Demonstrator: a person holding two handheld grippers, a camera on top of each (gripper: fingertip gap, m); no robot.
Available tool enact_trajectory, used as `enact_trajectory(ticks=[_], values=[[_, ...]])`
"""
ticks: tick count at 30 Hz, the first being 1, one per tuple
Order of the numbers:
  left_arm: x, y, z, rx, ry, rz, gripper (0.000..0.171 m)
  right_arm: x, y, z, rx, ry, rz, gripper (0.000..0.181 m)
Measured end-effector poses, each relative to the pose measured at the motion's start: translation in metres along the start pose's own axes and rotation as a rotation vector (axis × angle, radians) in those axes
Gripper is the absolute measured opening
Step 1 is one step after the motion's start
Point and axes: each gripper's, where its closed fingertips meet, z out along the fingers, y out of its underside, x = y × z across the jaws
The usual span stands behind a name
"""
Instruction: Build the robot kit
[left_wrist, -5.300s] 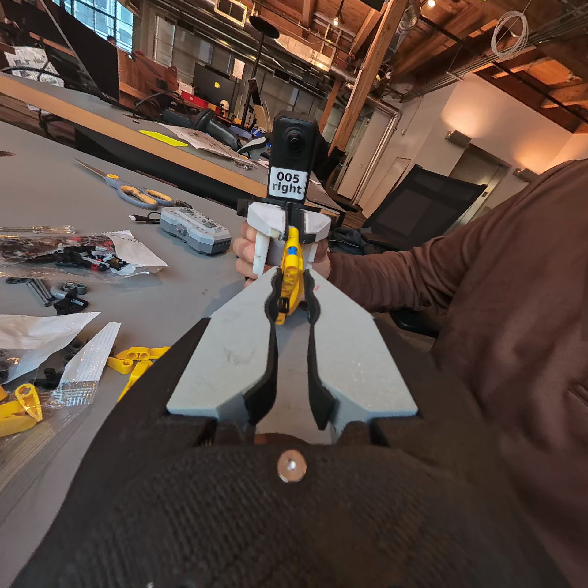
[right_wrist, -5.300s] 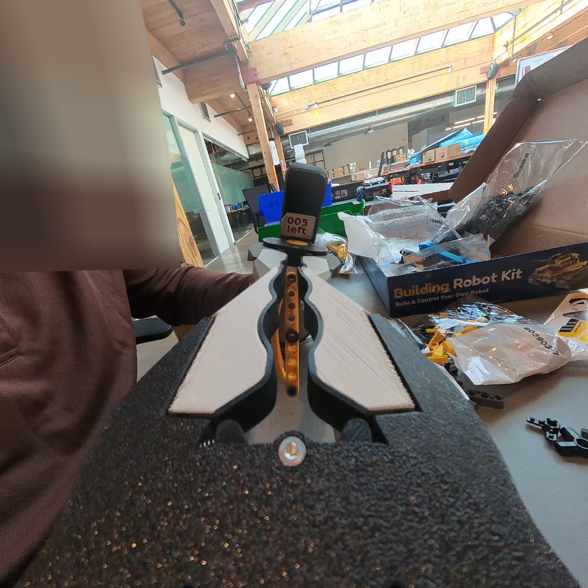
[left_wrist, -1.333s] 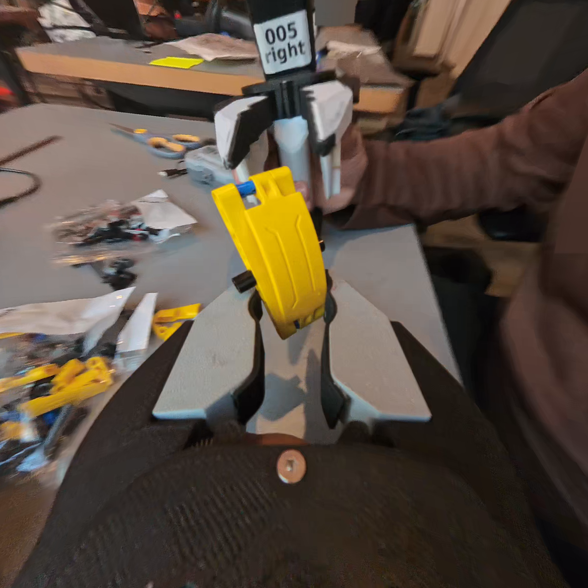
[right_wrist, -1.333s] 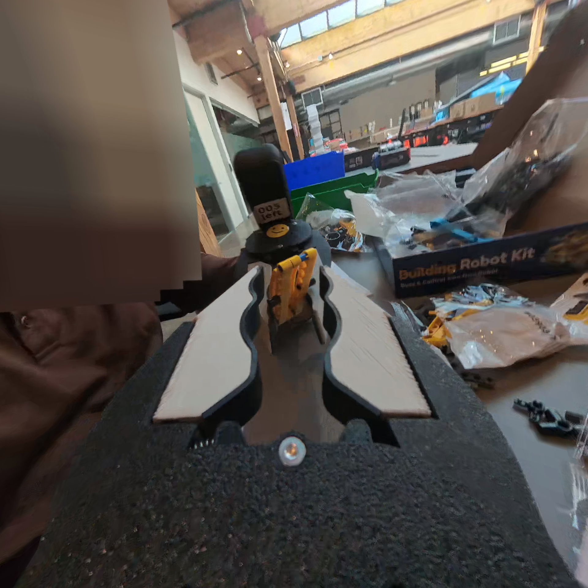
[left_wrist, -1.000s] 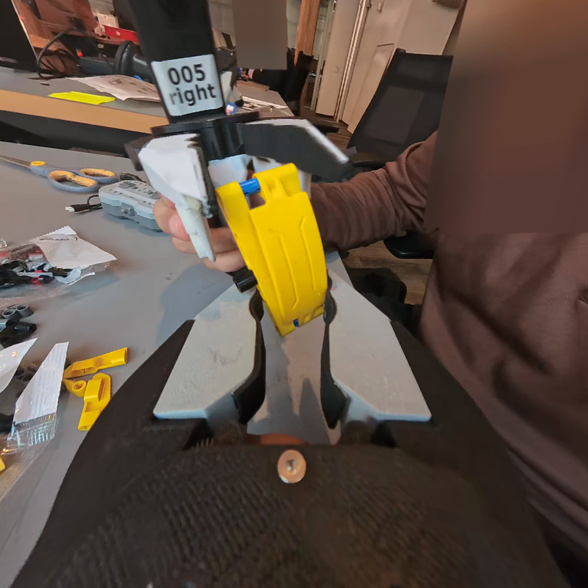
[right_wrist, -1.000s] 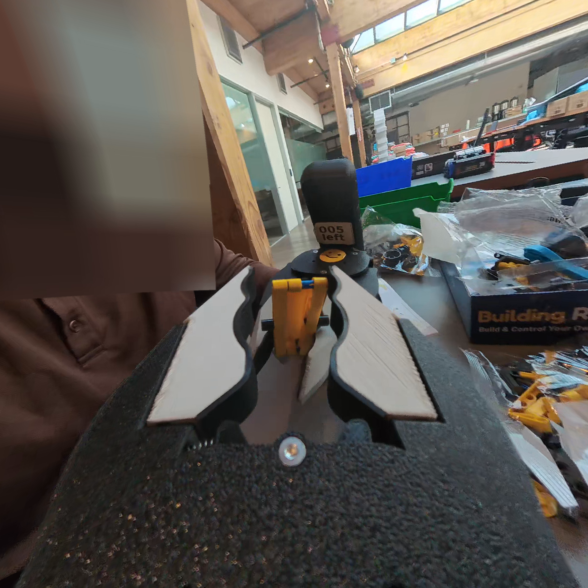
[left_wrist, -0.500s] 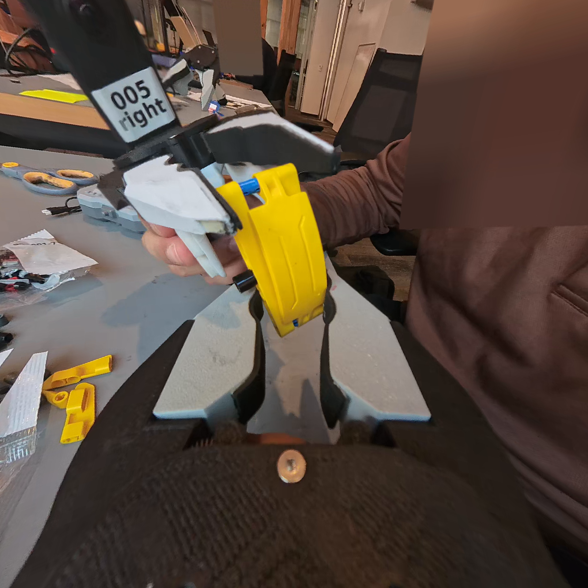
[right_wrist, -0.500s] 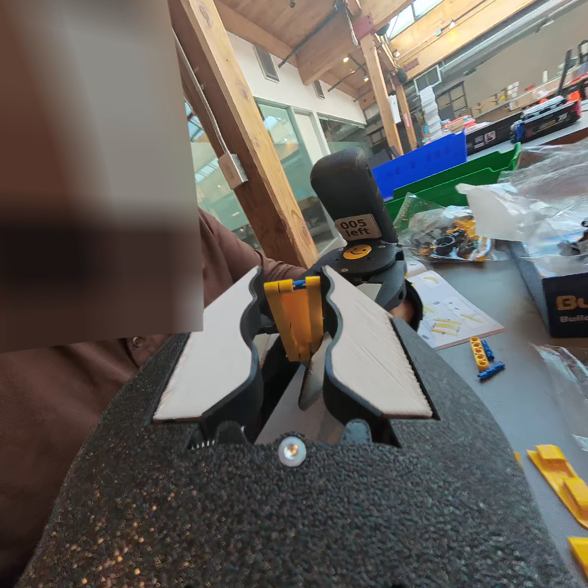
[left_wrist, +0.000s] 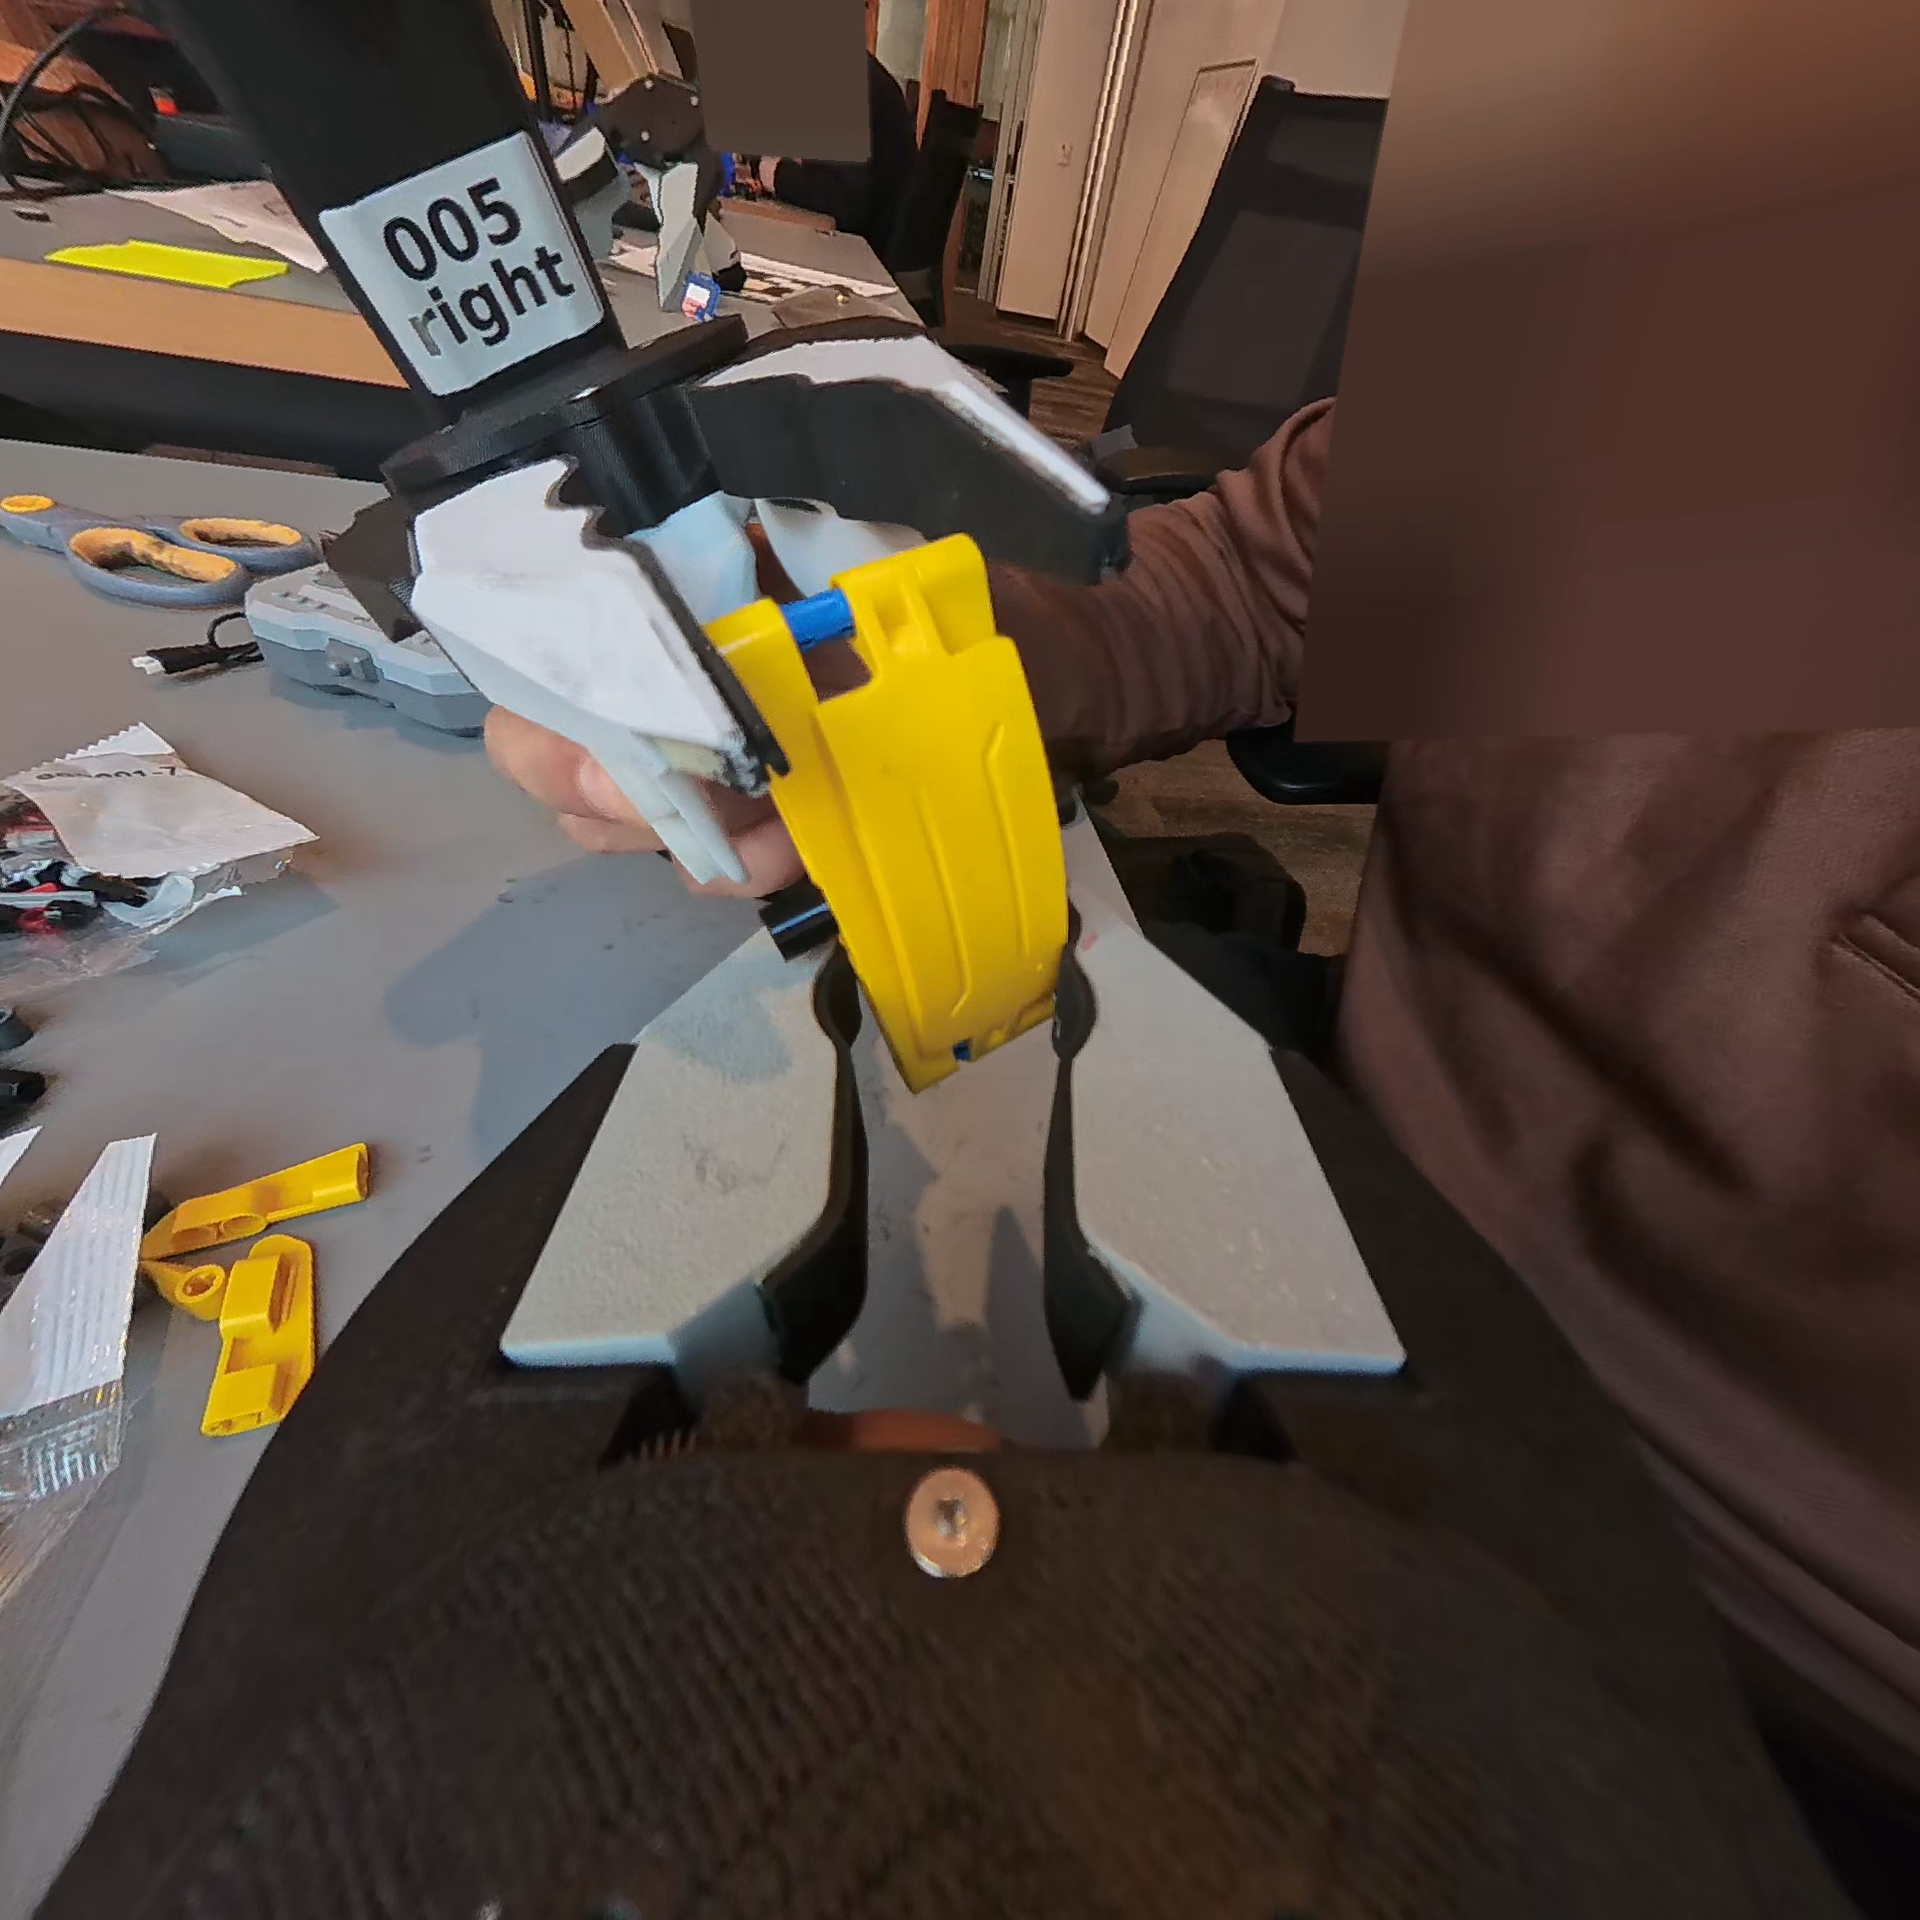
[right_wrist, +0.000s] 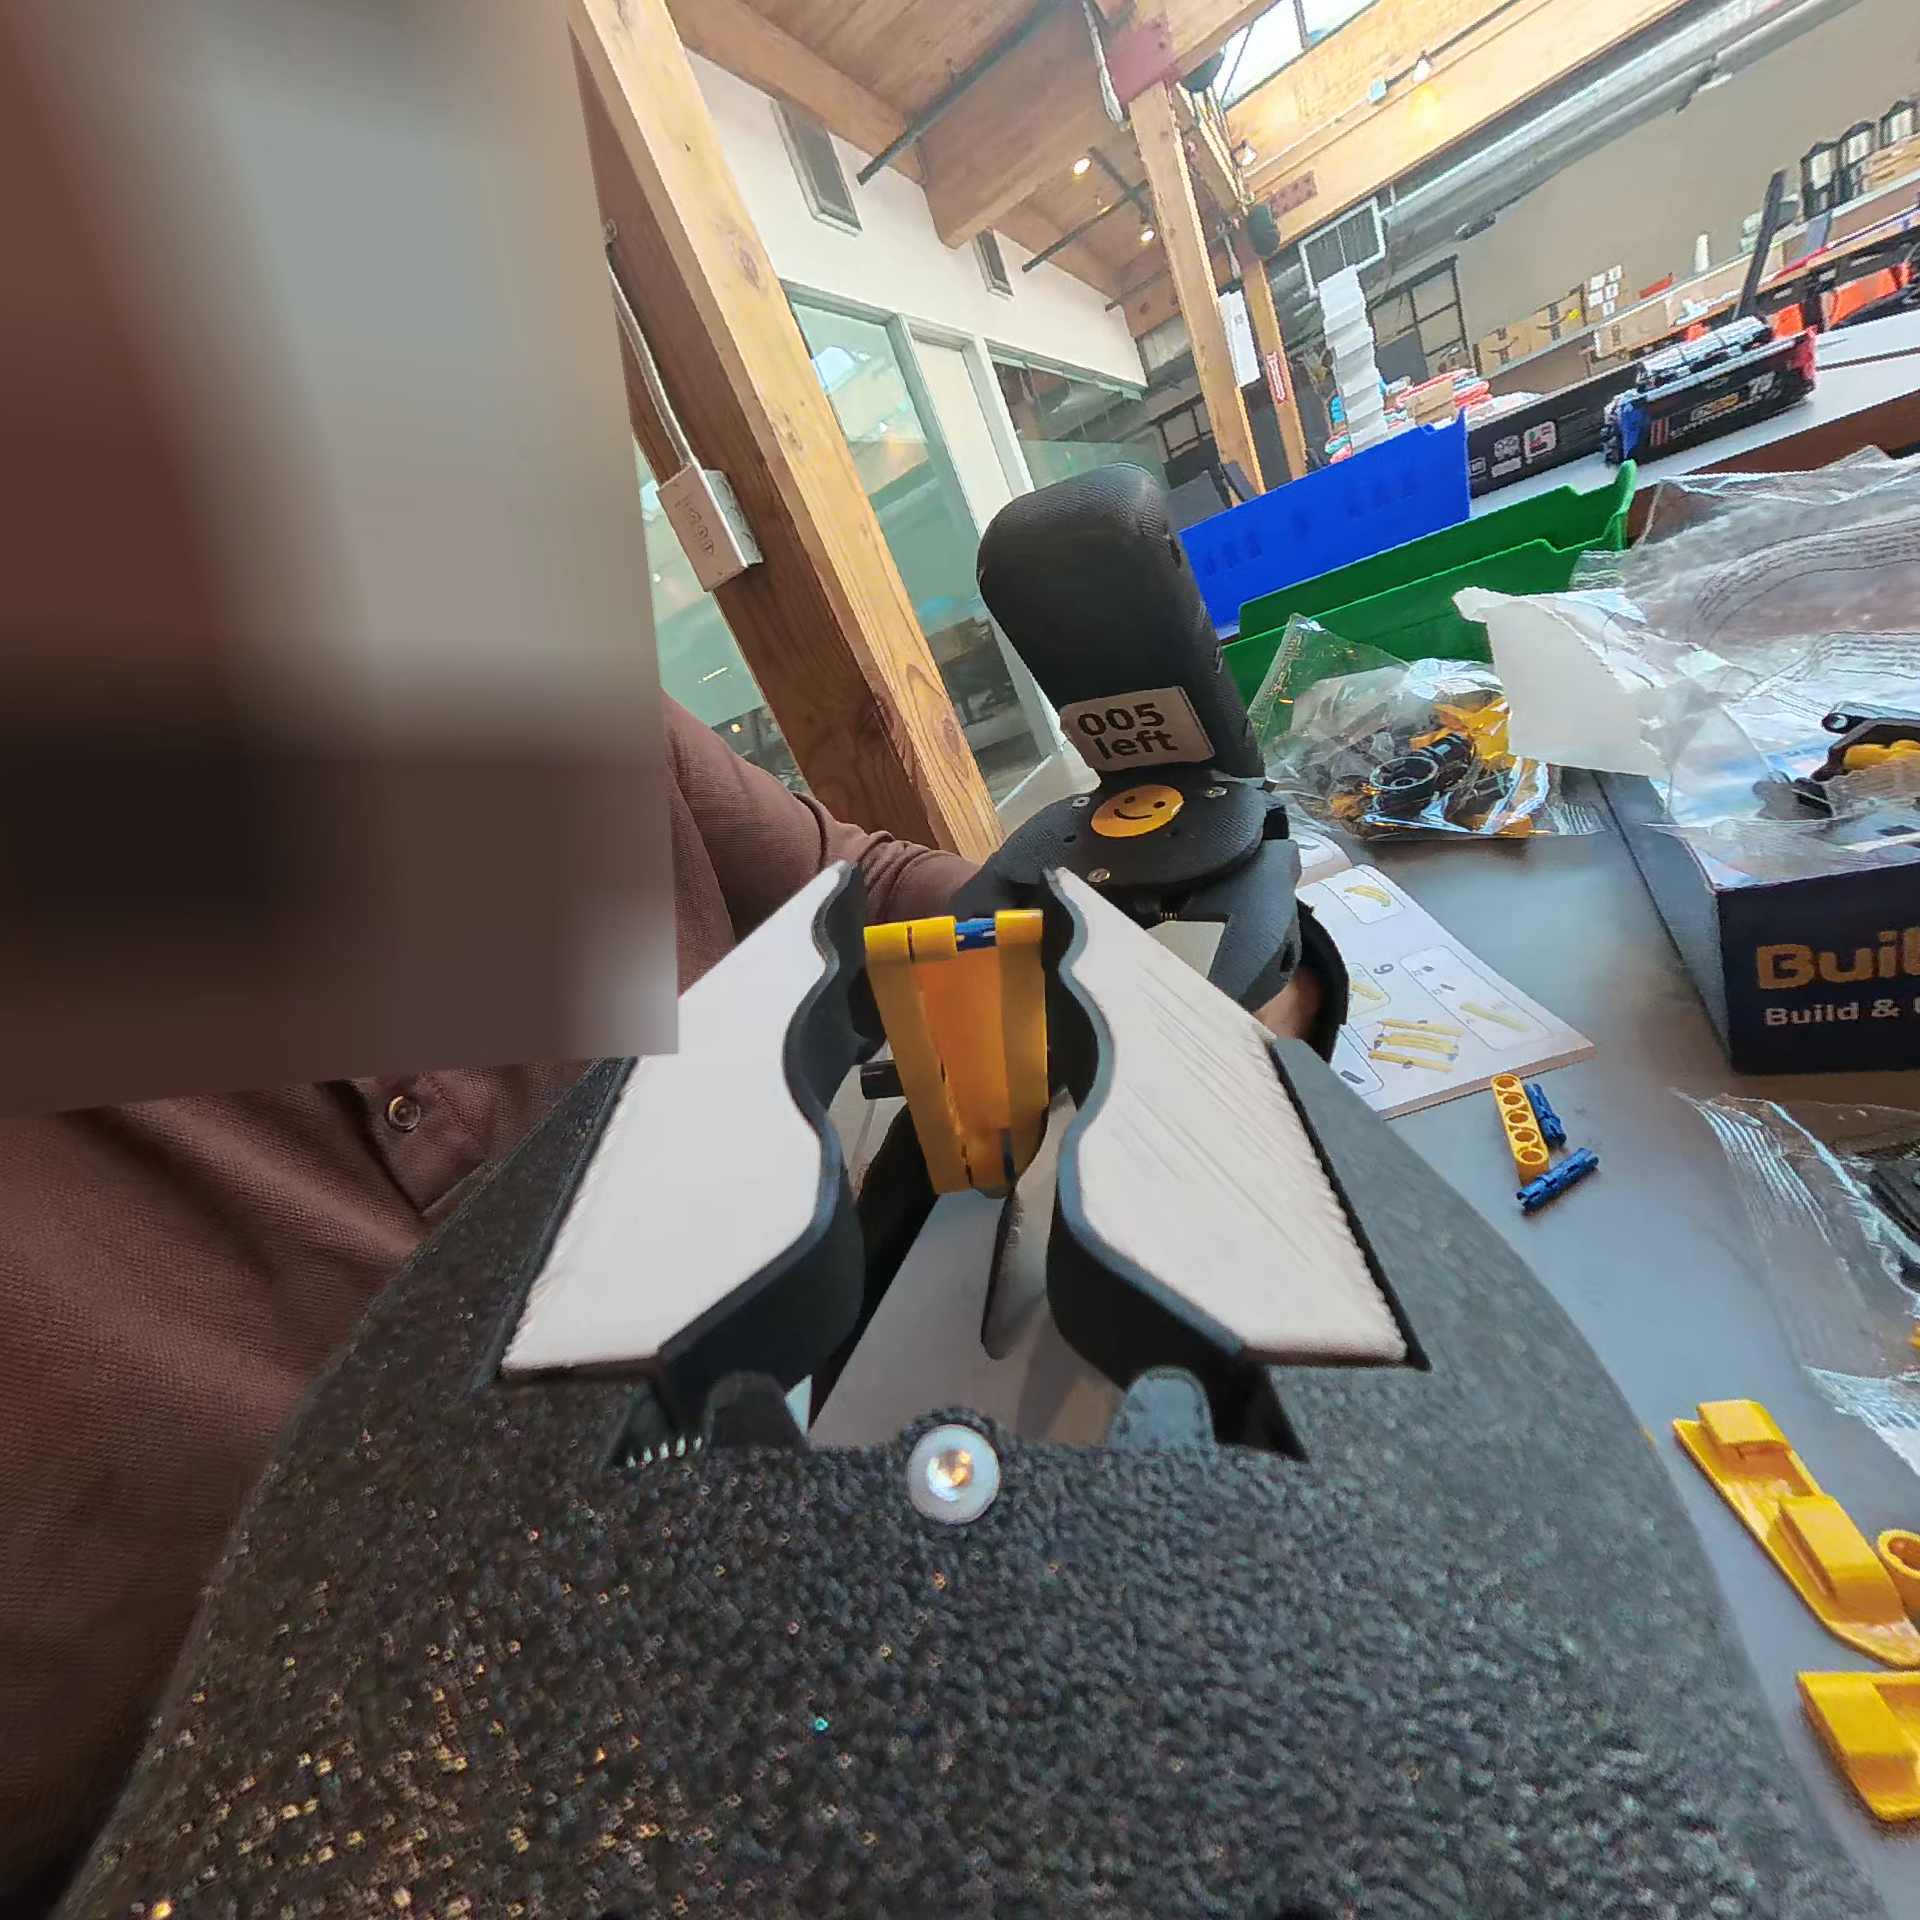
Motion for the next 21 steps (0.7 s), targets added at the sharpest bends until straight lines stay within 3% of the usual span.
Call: enact_trajectory(ticks=[10, 13, 15, 18, 21], values=[[-0.010, -0.001, -0.001, 0.009, -0.032, -0.064, 0.032, 0.009, -0.005, -0.005, 0.052, 0.057, 0.015, 0.031], [-0.034, -0.004, -0.009, 0.055, -0.123, -0.180, 0.058, 0.033, -0.002, -0.017, 0.035, 0.225, -0.088, 0.033], [-0.047, -0.008, -0.017, 0.100, -0.185, -0.219, 0.058, 0.039, 0.002, -0.019, -0.036, 0.345, -0.268, 0.033], [-0.064, -0.012, -0.029, 0.102, -0.348, -0.114, 0.056, 0.044, 0.002, -0.018, -0.106, 0.487, -0.447, 0.033], [-0.066, -0.016, -0.034, 0.071, -0.475, 0.086, 0.041, 0.045, 0.000, -0.015, -0.101, 0.540, -0.505, 0.033]])
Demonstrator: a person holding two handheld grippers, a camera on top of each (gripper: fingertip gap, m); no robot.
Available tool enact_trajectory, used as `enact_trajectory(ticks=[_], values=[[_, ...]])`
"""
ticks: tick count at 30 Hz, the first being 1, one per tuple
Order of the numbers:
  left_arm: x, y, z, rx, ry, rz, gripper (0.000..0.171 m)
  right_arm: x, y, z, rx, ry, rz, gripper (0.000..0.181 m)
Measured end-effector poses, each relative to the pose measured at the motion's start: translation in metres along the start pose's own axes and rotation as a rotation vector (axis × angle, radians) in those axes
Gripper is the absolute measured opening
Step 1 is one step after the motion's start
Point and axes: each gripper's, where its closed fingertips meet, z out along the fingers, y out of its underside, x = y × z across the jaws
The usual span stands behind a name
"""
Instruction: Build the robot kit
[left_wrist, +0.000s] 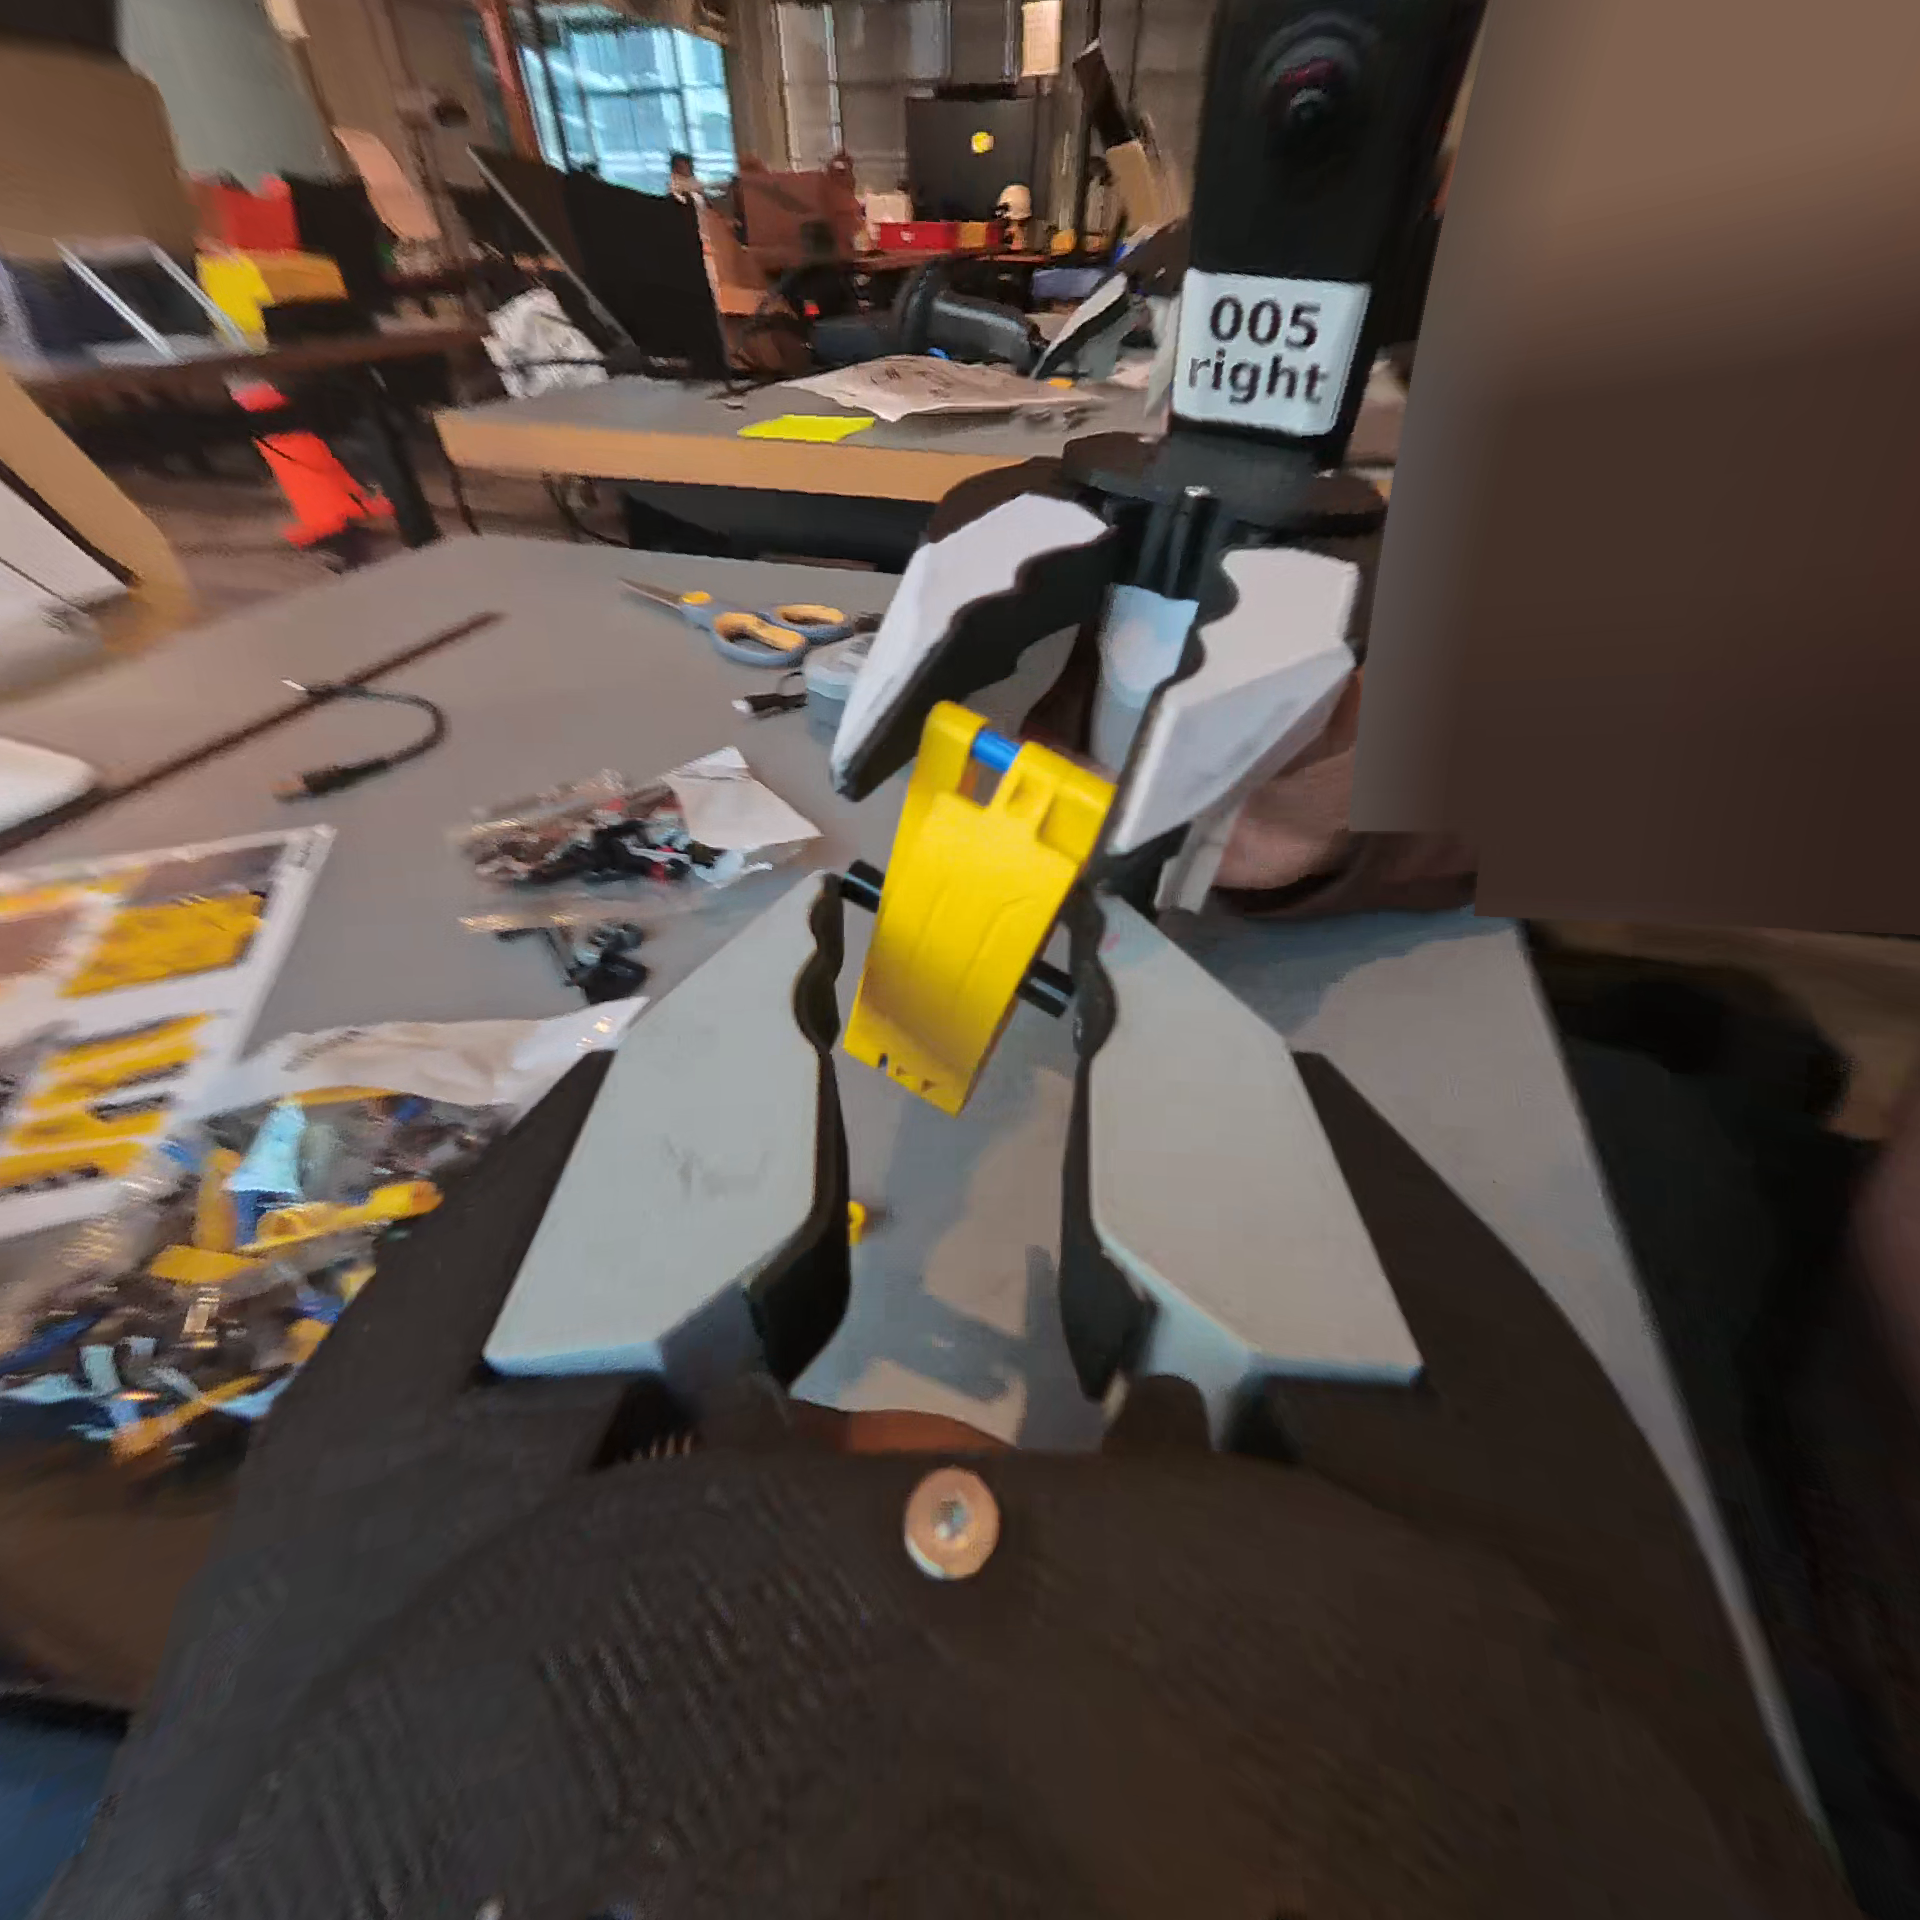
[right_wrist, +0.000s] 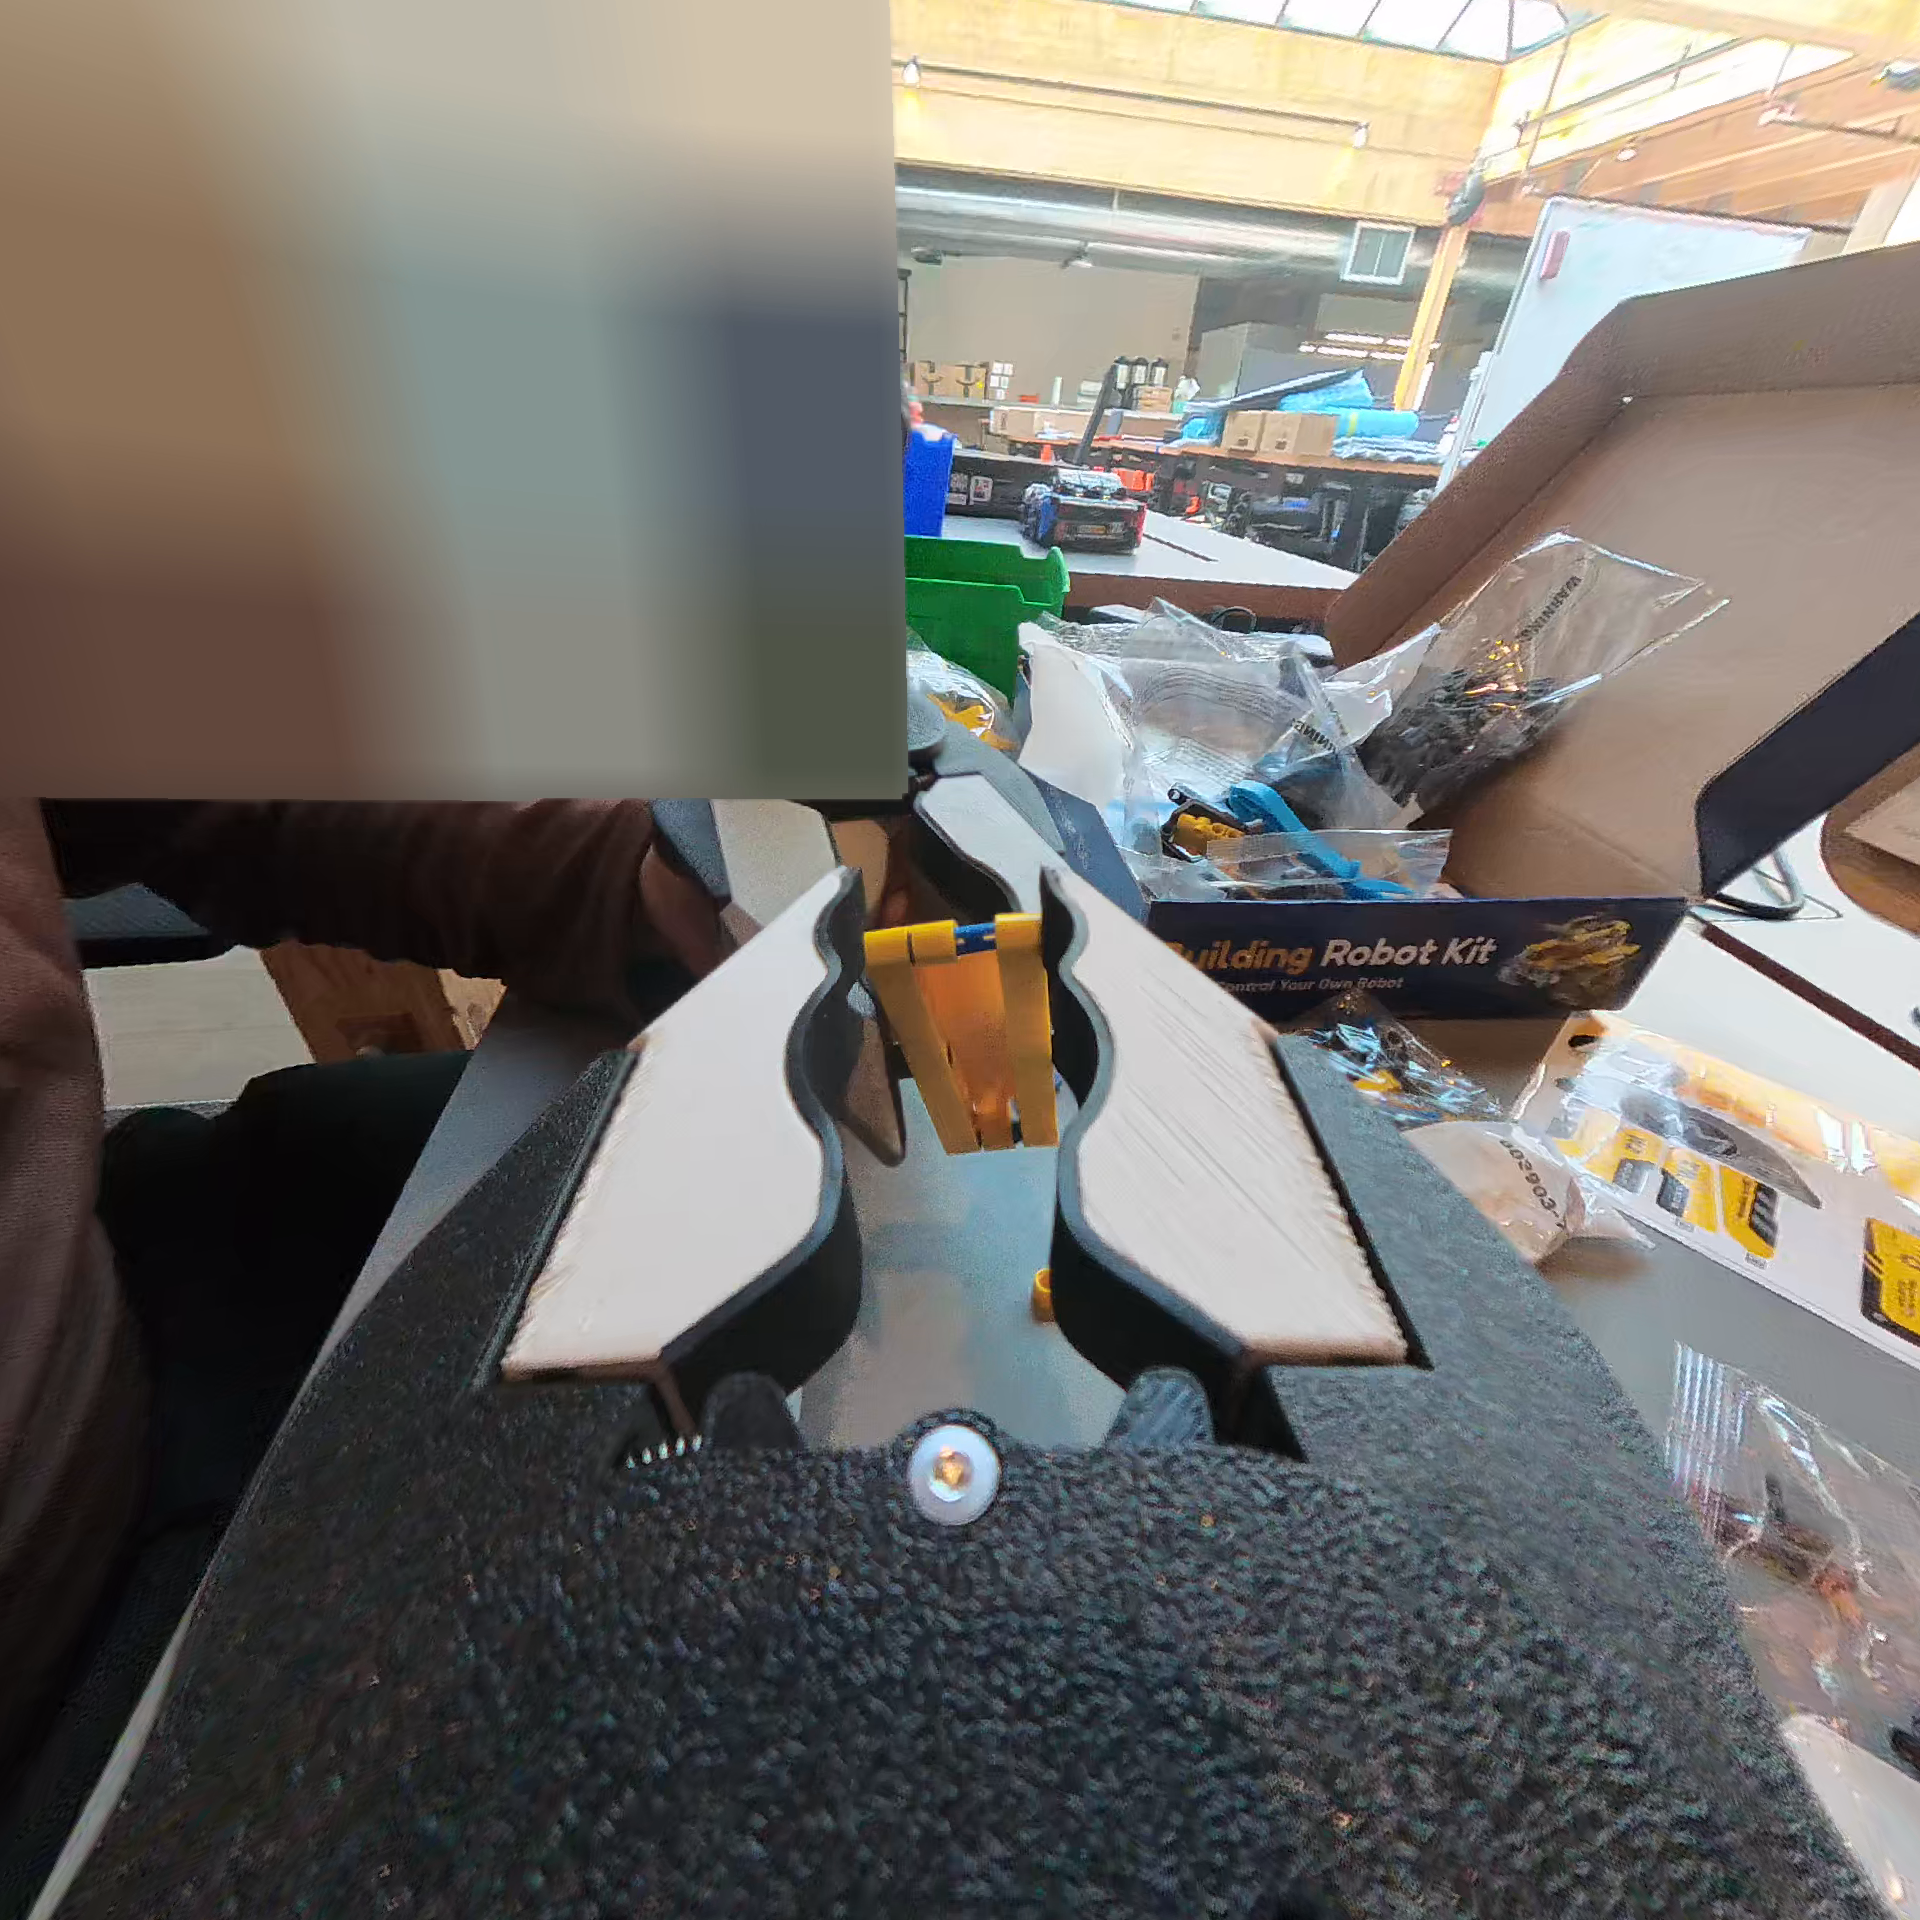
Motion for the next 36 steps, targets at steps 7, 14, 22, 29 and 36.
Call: enact_trajectory(ticks=[7, 14, 22, 29, 36], values=[[-0.004, 0.006, 0.003, -0.049, -0.095, 0.148, 0.034, 0.002, 0.009, 0.005, -0.023, 0.010, 0.044, 0.033], [0.023, 0.024, 0.000, -0.139, 0.237, -0.188, 0.034, -0.013, 0.021, 0.002, -0.087, -0.114, 0.098, 0.024], [0.043, 0.011, -0.008, -0.073, 0.436, -0.356, 0.034, -0.002, 0.012, -0.030, -0.058, -0.197, 0.165, 0.024], [0.040, 0.007, -0.003, -0.042, 0.450, -0.482, 0.033, -0.010, 0.027, -0.017, -0.149, -0.199, 0.163, 0.013], [-0.003, 0.021, 0.005, -0.083, 0.140, -0.410, 0.030, 0.026, 0.043, -0.019, -0.184, -0.001, 0.282, 0.010]])
